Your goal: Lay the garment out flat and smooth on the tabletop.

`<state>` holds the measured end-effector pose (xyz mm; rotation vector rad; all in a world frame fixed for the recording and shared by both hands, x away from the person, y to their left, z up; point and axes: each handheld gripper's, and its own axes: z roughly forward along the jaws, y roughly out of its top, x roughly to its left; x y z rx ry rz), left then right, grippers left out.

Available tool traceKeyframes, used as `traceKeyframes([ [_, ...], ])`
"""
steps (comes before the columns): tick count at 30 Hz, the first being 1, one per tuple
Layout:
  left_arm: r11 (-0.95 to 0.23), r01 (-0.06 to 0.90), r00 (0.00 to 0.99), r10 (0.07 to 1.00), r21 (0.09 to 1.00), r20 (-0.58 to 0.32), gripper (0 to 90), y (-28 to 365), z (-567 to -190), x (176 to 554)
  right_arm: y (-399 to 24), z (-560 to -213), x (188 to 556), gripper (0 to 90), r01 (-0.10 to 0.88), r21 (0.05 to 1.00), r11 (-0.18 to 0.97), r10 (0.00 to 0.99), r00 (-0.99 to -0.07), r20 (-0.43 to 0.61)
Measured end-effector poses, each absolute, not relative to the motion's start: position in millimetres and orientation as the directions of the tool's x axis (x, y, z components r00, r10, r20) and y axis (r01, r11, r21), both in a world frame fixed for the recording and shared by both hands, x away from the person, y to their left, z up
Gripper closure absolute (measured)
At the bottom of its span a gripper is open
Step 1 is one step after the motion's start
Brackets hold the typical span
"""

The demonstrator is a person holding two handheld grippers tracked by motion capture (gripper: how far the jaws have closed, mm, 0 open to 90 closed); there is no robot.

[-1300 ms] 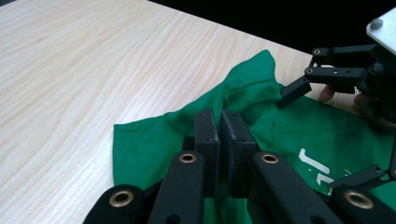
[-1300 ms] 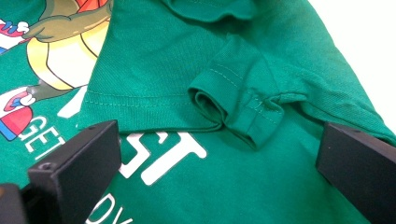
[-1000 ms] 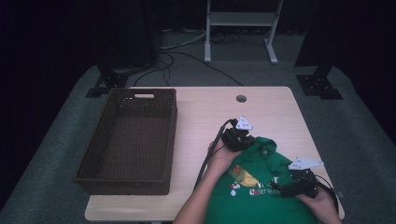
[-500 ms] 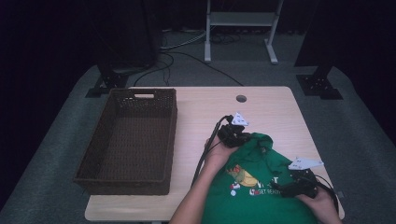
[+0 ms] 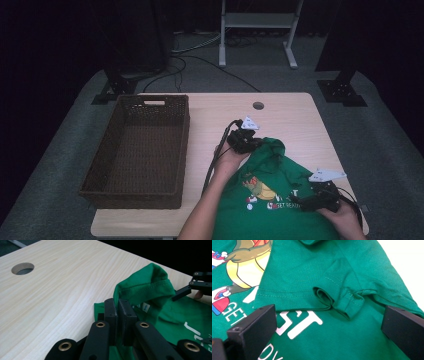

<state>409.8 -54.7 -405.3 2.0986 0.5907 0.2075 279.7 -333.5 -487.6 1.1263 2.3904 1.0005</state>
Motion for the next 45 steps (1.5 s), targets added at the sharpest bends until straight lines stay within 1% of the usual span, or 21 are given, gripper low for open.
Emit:
traceKeyframes([
  [5, -0.452, 0.343, 0.863, 0.499, 0.823, -0.086, 86.5, -50.3, -405.2, 414.9, -333.5, -487.6, 279.7, 0.0, 0.548, 0.708, 0.446, 0.768, -0.641, 0.012],
  [17, -0.45, 0.348, 0.849, 0.524, 0.822, -0.072, 86.5, -41.7, -401.1, 422.7, -333.5, -487.6, 279.7, 0.0, 0.547, 0.709, 0.446, 0.768, -0.641, 0.012],
  [28, -0.416, 0.375, 0.824, 0.559, 0.828, -0.092, 86.5, -28.2, -403.8, 433.3, -333.5, -487.6, 279.7, 0.0, 0.547, 0.709, 0.444, 0.768, -0.64, 0.013],
  [36, -0.426, 0.376, 0.815, 0.574, 0.823, -0.076, 86.5, -23.7, -401.1, 437.7, -333.4, -486.9, 279.7, 0.0, 0.554, 0.702, 0.448, 0.771, -0.637, 0.011],
  [45, -0.421, 0.391, 0.804, 0.589, 0.819, -0.082, 86.5, -21.2, -403.3, 444.6, -343.5, -486.0, 275.2, 0.0, 0.564, 0.692, 0.451, 0.774, -0.633, 0.012],
])
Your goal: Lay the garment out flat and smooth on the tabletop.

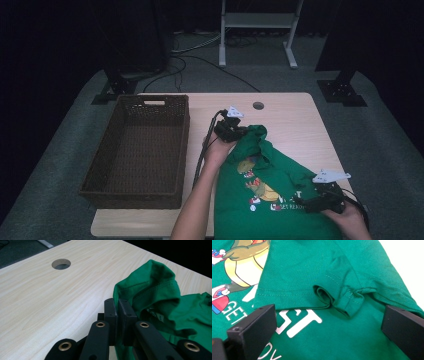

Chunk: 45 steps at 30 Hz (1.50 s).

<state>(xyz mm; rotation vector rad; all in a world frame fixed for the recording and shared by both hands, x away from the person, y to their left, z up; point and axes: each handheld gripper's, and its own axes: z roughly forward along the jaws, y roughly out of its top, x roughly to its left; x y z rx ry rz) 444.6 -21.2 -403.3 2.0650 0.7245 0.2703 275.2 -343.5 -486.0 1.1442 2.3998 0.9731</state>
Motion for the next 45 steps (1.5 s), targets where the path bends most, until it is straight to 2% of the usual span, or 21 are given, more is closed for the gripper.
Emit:
traceKeyframes([
  [21, -0.433, 0.44, 0.76, 0.646, 0.787, -0.069, 86.2, -14.0, -429.6, 464.7, -351.4, -486.6, 272.0, 0.0, 0.562, 0.697, 0.445, 0.777, -0.63, 0.012],
  [25, -0.425, 0.444, 0.733, 0.679, 0.789, -0.047, 80.7, -10.0, -431.0, 466.2, -351.4, -486.6, 272.0, 0.0, 0.562, 0.697, 0.445, 0.777, -0.63, 0.012],
  [38, -0.404, 0.453, 0.737, 0.671, 0.795, -0.079, 76.3, -2.4, -438.8, 449.3, -351.4, -486.7, 272.0, 0.0, 0.562, 0.698, 0.444, 0.777, -0.629, 0.013],
  [45, -0.435, 0.457, 0.756, 0.649, 0.776, -0.081, 74.7, -9.1, -454.9, 432.3, -351.4, -486.7, 272.0, 0.0, 0.562, 0.697, 0.445, 0.777, -0.63, 0.012],
])
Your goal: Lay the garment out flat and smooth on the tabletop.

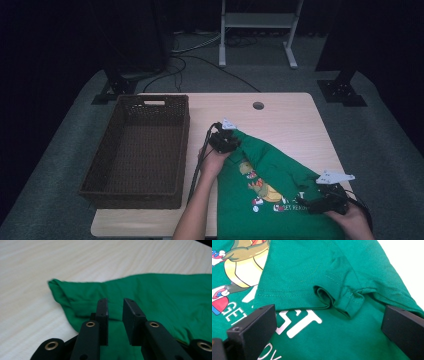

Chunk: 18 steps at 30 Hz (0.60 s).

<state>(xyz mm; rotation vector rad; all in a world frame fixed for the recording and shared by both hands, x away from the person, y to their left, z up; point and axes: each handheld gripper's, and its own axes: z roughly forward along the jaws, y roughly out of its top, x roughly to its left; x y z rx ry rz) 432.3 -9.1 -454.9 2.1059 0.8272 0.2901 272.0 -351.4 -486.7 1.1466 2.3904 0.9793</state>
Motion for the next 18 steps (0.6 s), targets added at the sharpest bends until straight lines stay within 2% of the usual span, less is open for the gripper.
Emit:
traceKeyframes([
  [10, -0.474, 0.436, 0.783, 0.619, 0.765, -0.063, 72.6, -22.1, -466.2, 416.8, -352.2, -486.2, 272.1, 0.0, 0.564, 0.692, 0.45, 0.776, -0.631, 0.011],
  [18, -0.492, 0.419, 0.803, 0.593, 0.763, -0.059, 69.0, -38.7, -474.8, 410.7, -368.9, -486.5, 263.9, 0.0, 0.571, 0.694, 0.439, 0.786, -0.619, 0.011],
])
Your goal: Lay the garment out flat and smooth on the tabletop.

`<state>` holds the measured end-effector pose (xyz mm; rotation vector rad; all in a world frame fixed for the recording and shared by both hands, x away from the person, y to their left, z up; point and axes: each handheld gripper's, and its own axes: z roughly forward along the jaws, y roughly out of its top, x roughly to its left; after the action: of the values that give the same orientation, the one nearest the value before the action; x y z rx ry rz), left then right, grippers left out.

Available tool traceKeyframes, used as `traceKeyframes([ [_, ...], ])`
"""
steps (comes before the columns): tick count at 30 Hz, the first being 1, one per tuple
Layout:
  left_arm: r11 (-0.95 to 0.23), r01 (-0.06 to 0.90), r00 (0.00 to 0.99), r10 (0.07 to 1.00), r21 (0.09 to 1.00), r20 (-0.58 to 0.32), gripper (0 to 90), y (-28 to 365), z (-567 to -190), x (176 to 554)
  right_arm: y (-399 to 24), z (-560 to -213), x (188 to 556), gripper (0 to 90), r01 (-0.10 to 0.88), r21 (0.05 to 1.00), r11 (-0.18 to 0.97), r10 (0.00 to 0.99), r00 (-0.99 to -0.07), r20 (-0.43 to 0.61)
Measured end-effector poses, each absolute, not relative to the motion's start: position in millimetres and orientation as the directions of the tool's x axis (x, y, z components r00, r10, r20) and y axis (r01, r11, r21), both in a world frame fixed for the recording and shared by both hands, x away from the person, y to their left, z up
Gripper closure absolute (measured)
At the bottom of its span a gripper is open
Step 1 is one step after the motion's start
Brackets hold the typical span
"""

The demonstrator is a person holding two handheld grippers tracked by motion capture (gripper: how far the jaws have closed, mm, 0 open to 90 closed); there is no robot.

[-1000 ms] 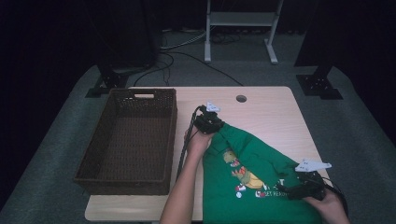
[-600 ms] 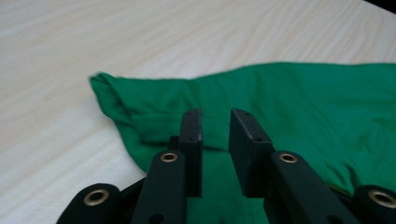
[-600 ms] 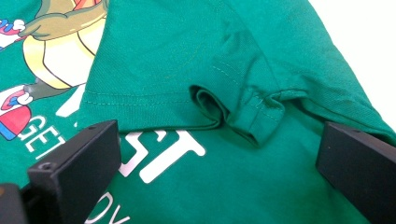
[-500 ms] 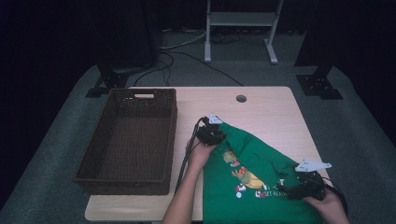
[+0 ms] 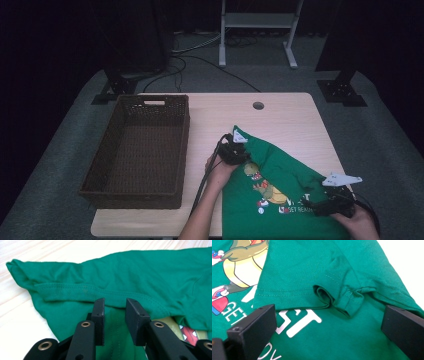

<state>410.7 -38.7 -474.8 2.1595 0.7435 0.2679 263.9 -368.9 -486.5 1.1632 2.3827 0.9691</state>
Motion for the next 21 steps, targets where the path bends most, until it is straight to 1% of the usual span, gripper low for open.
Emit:
traceKeyframes([
  [3, -0.484, 0.416, 0.808, 0.585, 0.77, -0.068, 67.7, -47.5, -476.6, 409.9, -375.1, -486.5, 262.7, 0.0, 0.571, 0.694, 0.438, 0.787, -0.617, 0.012],
  [5, -0.485, 0.407, 0.813, 0.578, 0.774, -0.066, 65.1, -53.6, -476.3, 408.9, -377.8, -486.6, 263.0, 0.0, 0.57, 0.695, 0.438, 0.785, -0.619, 0.013],
  [10, -0.498, 0.403, 0.814, 0.579, 0.768, -0.051, 65.4, -58.4, -478.6, 408.8, -379.8, -486.8, 263.0, 0.0, 0.567, 0.697, 0.439, 0.784, -0.621, 0.011],
  [12, -0.498, 0.401, 0.811, 0.583, 0.769, -0.045, 67.9, -56.6, -478.8, 409.0, -379.9, -486.9, 262.9, 0.0, 0.567, 0.697, 0.439, 0.784, -0.621, 0.011],
  [17, -0.488, 0.406, 0.806, 0.589, 0.772, -0.052, 83.1, -51.5, -479.8, 412.2, -379.9, -487.0, 262.9, 0.0, 0.566, 0.698, 0.439, 0.784, -0.621, 0.011],
  [21, -0.49, 0.412, 0.805, 0.59, 0.769, -0.056, 87.0, -49.5, -477.3, 415.4, -379.8, -486.9, 262.9, 0.0, 0.567, 0.698, 0.438, 0.784, -0.62, 0.011],
])
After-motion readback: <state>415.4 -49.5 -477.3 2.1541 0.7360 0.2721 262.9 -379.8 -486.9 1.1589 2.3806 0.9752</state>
